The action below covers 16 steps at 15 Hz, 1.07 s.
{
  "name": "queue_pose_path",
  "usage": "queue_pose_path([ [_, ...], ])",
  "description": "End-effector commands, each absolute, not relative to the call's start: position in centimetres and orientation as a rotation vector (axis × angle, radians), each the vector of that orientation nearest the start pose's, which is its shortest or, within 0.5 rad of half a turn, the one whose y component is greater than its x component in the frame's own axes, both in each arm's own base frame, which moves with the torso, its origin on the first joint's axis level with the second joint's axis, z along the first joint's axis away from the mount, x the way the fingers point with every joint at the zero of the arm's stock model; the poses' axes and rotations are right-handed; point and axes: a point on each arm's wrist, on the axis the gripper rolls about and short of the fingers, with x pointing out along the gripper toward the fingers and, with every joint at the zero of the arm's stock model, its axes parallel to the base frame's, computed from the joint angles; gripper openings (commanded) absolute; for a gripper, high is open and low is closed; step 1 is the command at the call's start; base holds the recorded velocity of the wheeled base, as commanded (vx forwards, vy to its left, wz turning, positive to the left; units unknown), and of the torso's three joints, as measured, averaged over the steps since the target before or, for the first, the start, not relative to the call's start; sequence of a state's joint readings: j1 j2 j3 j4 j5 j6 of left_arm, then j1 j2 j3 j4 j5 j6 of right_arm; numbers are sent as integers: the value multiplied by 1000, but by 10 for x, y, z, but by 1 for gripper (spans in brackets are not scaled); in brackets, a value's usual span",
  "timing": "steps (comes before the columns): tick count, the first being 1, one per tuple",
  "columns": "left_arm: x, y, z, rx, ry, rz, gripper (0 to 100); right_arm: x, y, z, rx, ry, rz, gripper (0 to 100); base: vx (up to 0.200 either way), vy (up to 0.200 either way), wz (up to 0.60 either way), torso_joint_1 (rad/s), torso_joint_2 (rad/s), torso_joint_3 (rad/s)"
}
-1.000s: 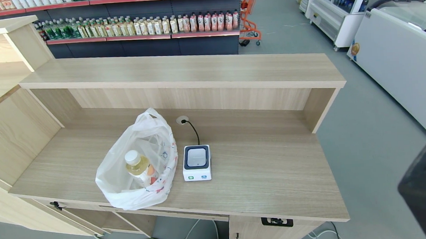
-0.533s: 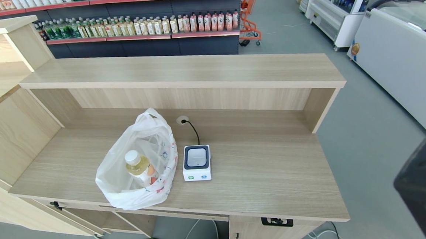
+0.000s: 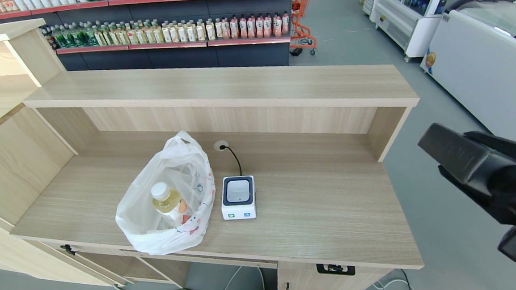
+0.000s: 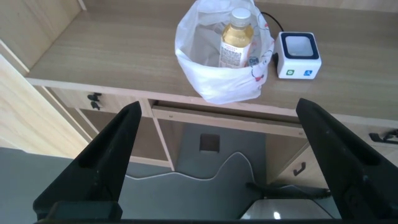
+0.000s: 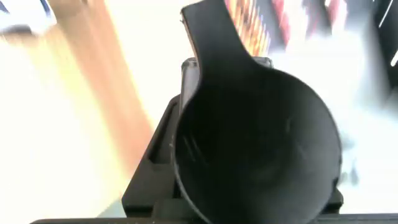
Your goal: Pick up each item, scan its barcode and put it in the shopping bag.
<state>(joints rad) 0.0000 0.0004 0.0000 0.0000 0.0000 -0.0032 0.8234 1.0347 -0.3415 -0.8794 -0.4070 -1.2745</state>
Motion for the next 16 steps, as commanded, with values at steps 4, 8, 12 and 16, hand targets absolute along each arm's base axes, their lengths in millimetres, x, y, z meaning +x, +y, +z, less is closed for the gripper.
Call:
queue_pose_path([
  [4,-23,0,75,-5,0,0,100,101,85,228,-631,-73,-58,0,0,0,0,0,0,0],
  [8,-23,0,75,-3,0,0,100,122,88,245,-374,-41,26,0,0,0,0,0,0,0],
  [12,-23,0,76,-3,2,0,100,175,75,286,47,136,398,0,0,0,0,0,0,0],
  [16,-23,0,75,-3,0,0,100,218,51,258,289,336,554,0,0,0,0,0,0,0],
])
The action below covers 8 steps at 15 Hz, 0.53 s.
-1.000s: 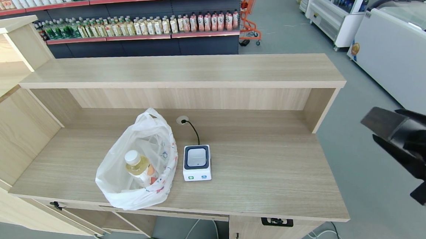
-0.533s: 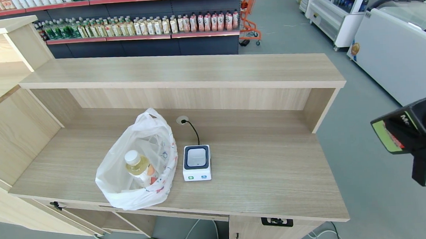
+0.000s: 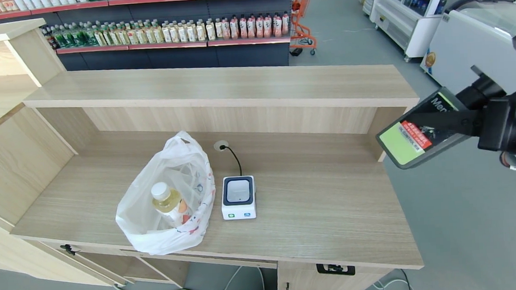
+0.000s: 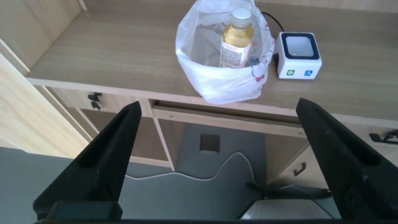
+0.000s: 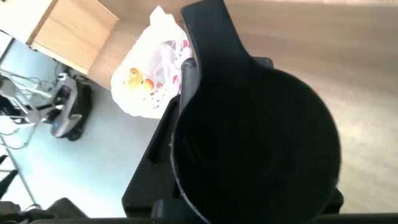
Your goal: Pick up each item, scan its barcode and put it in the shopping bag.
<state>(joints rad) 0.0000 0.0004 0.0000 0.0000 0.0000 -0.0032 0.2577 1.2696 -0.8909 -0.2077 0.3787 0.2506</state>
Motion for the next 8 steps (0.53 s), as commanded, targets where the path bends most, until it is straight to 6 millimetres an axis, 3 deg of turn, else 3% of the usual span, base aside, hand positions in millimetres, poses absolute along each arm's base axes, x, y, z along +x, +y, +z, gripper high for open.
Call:
queue_pose_path([
  [1,-23,0,76,-3,-2,0,100,229,53,245,375,373,551,0,0,0,0,0,0,0],
  [4,-23,0,76,-5,-2,0,100,233,54,227,389,392,548,0,0,0,0,0,0,0],
  [8,-23,0,75,-3,0,0,100,228,53,220,383,411,541,0,0,0,0,0,0,0],
])
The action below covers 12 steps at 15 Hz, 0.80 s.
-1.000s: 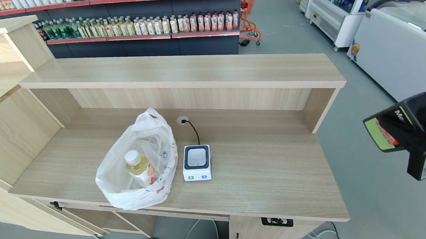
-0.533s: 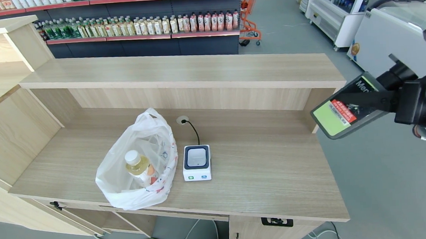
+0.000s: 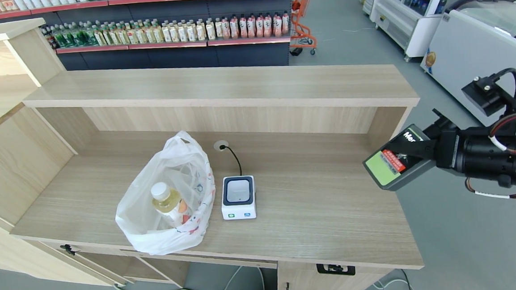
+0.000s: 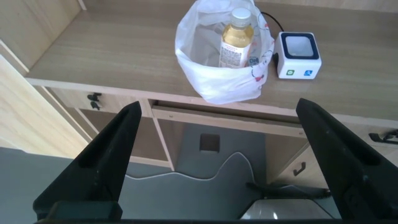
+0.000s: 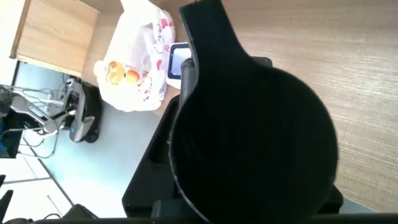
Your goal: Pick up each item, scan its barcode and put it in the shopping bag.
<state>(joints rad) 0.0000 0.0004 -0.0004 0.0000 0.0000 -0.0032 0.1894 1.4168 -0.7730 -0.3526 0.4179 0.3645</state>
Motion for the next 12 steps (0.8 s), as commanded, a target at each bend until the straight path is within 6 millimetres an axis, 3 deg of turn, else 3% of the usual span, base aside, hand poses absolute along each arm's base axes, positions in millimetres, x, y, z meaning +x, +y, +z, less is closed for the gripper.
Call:
queue_pose_path([
  [1,-23,0,76,-3,2,0,100,226,53,220,383,409,540,0,0,0,0,0,0,0],
  [6,-23,0,76,-3,0,0,100,219,54,221,379,405,552,0,0,0,0,0,0,0],
  [12,-23,0,75,-2,0,0,100,221,60,218,352,413,574,0,0,200,0,5,5,0],
])
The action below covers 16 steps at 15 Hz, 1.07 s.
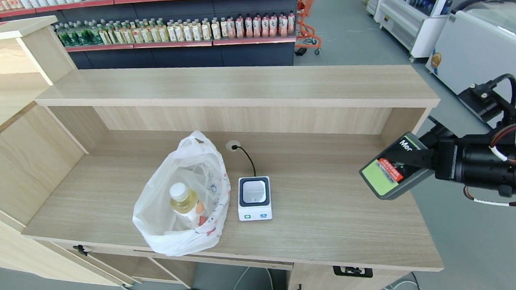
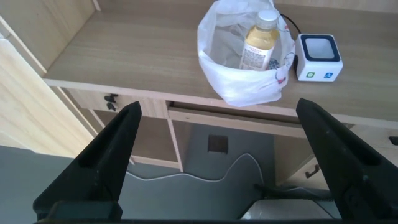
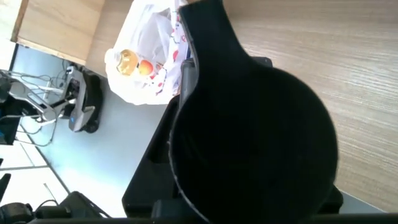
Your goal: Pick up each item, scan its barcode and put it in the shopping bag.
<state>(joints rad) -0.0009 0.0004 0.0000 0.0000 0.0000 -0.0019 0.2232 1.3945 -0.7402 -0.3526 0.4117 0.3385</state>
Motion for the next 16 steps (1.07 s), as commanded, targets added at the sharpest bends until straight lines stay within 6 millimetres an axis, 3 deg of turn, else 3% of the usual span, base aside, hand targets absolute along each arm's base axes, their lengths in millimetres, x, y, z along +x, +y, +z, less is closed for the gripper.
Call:
queue_pose_path([
  [1,-23,0,76,-2,-2,0,100,223,60,217,348,416,574,0,0,200,0,-2,2,2],
  [4,-23,0,75,-2,0,0,100,238,63,205,291,427,539,0,0,200,0,4,1,2],
  [6,-23,0,75,-2,0,0,100,263,67,189,248,400,458,0,0,200,0,7,-2,5],
  [9,-23,0,75,-2,0,0,100,278,80,178,243,403,492,0,0,200,0,2,6,4],
  [12,-23,0,76,0,-2,0,100,299,101,159,231,455,524,0,0,0,0,0,0,0],
  [16,-23,0,75,0,0,0,100,326,110,133,203,467,525,0,0,0,0,0,0,0],
])
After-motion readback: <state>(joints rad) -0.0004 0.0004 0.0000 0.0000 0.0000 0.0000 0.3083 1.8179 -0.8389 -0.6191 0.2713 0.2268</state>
